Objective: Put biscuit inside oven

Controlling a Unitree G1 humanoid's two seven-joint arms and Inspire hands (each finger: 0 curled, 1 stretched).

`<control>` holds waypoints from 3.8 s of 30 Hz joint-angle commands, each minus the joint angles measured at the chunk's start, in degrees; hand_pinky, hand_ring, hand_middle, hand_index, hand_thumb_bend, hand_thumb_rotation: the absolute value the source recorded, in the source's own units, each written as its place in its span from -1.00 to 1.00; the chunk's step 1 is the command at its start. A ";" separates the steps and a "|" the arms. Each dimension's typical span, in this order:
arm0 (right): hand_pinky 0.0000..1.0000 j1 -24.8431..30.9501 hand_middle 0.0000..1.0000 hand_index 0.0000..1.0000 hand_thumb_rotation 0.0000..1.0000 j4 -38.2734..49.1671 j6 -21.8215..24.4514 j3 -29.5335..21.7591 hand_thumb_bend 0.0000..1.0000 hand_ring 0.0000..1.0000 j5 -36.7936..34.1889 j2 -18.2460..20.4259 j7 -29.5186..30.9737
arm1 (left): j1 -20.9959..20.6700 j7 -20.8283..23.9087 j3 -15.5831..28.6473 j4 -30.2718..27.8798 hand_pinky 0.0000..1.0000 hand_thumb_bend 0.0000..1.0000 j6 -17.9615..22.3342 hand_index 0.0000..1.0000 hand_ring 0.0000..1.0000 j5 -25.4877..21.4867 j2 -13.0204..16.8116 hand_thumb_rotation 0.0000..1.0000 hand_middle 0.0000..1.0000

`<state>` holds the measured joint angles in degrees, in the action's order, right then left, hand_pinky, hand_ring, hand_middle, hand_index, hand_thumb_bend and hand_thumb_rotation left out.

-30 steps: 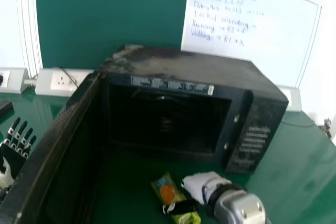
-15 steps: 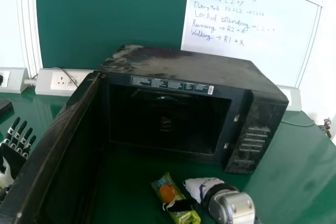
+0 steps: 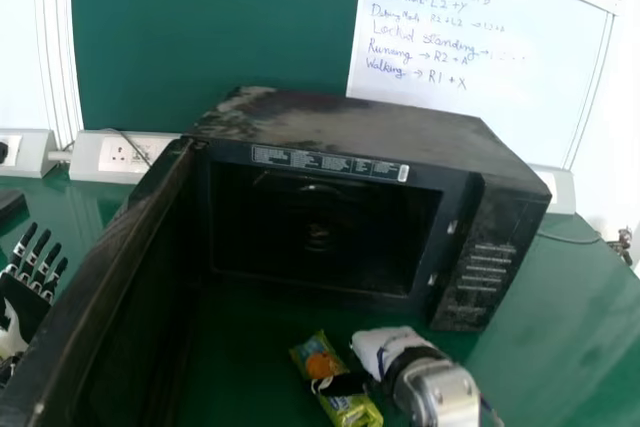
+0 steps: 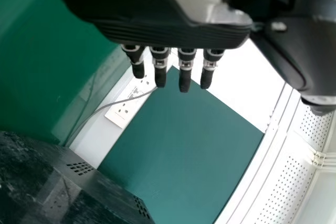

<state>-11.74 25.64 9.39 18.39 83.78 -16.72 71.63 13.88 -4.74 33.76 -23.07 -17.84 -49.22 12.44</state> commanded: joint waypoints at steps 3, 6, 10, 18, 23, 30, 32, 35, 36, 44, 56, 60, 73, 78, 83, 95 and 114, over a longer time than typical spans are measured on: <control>-0.16 0.59 0.18 0.39 0.41 -4.08 -0.58 1.49 1.00 0.10 -4.11 -1.27 2.75 | -0.16 0.05 -0.31 -0.80 0.70 0.64 -0.09 0.92 0.81 -0.02 0.08 -0.09 0.86; -0.36 0.82 0.04 0.37 0.32 -4.58 0.41 1.92 1.00 -0.08 -4.22 -1.04 2.22 | -0.15 -0.10 -0.22 -0.78 0.69 0.67 -0.06 0.91 0.81 -0.30 0.02 -0.12 0.85; -0.39 1.26 0.05 0.43 0.29 -4.72 0.23 3.08 1.00 -0.15 -3.75 -1.46 1.27 | -0.02 0.12 -0.31 -1.00 0.70 0.65 -0.04 0.92 0.81 -0.13 -0.05 -0.12 0.86; 0.05 1.42 0.32 0.37 0.28 -5.63 -0.13 5.28 1.00 0.28 -3.13 -2.27 0.51 | -0.16 0.04 -0.53 -0.90 0.68 0.65 0.14 0.91 0.80 0.26 -0.12 -0.11 0.85; -0.21 1.70 0.10 0.24 0.27 -5.79 -0.59 6.79 1.00 0.00 -3.18 -2.78 -0.45 | -0.39 0.63 -0.60 -1.12 0.68 0.66 -0.16 0.90 0.79 -0.09 -0.27 -0.13 0.84; -0.29 1.73 0.25 0.35 0.26 -4.75 -2.08 9.23 1.00 0.08 -3.23 -3.53 0.11 | -0.37 0.67 -0.88 -1.35 0.69 0.67 -0.08 0.92 0.80 -0.09 -0.27 -0.12 0.85; -0.43 2.18 0.04 0.30 0.20 -4.68 -1.39 9.20 1.00 -0.15 -3.38 -2.94 -0.08 | -0.39 1.01 -0.96 -1.55 0.69 0.68 -0.19 0.91 0.80 -0.06 -0.28 -0.13 0.85; -0.34 2.34 0.14 0.31 0.22 -4.77 -1.68 9.69 1.00 -0.03 -3.05 -2.97 -0.10 | -0.35 1.06 -1.12 -1.81 0.68 0.69 -0.26 0.91 0.80 -0.09 -0.18 -0.13 0.85; -0.33 2.38 0.11 0.31 0.20 -4.88 -1.58 9.81 1.00 -0.05 -2.84 -2.88 -0.14 | -0.37 1.02 -1.14 -1.81 0.69 0.68 -0.25 0.91 0.81 -0.11 -0.16 -0.13 0.85; -0.15 2.48 0.26 0.37 0.21 -4.53 -1.60 10.71 1.00 0.13 -1.10 -2.71 -0.20 | -0.73 0.68 -1.05 -1.25 0.68 0.69 0.03 0.90 0.81 -0.19 -0.14 -0.15 0.84; -0.33 2.10 0.03 0.28 0.25 -4.17 -2.14 10.55 1.00 -0.11 -2.06 -3.14 0.94 | -0.55 1.06 -1.17 -1.90 0.69 0.66 0.16 0.91 0.81 -0.03 -0.08 -0.13 0.85; -0.46 1.96 -0.03 0.25 0.14 -2.85 -0.76 9.37 0.99 -0.22 -2.94 -2.37 2.85 | -0.50 0.88 -1.00 -2.00 0.70 0.65 0.13 0.92 0.82 -0.35 0.00 -0.14 0.86; -0.31 3.18 0.09 0.35 -0.71 -1.29 -1.09 12.71 0.12 -0.11 3.27 -0.36 3.70 | -0.57 0.55 -1.00 -1.84 0.73 0.63 0.23 0.93 0.84 -0.27 0.17 -0.13 0.87; -0.50 3.40 -0.07 0.37 -0.82 -1.04 -1.36 12.70 0.13 -0.30 4.66 0.53 4.36 | -0.81 1.27 -0.98 -1.99 0.70 0.66 0.16 0.91 0.81 -0.44 -0.16 -0.15 0.85; -0.26 3.27 0.16 0.36 -0.76 -1.10 -1.70 12.34 0.15 -0.04 5.71 0.44 4.10 | -0.84 1.14 -0.99 -1.98 0.71 0.65 0.24 0.91 0.82 -0.62 -0.20 -0.15 0.86; -0.26 3.64 0.12 0.28 -0.86 3.30 -2.45 8.16 0.20 -0.05 1.01 -0.70 1.42 | -0.82 1.14 -1.11 -1.92 0.70 0.65 0.44 0.91 0.81 -0.12 -0.18 -0.14 0.85; -0.79 -1.43 -0.06 0.39 -1.00 6.95 -0.94 1.37 0.10 -0.61 -1.46 1.60 2.76 | -1.05 1.58 -1.12 -1.59 0.71 0.64 0.08 0.91 0.82 0.08 -0.18 -0.12 0.86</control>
<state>-11.42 32.38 8.28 20.51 82.80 -15.58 75.34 13.54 -3.45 33.03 -24.47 -17.74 -49.37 12.26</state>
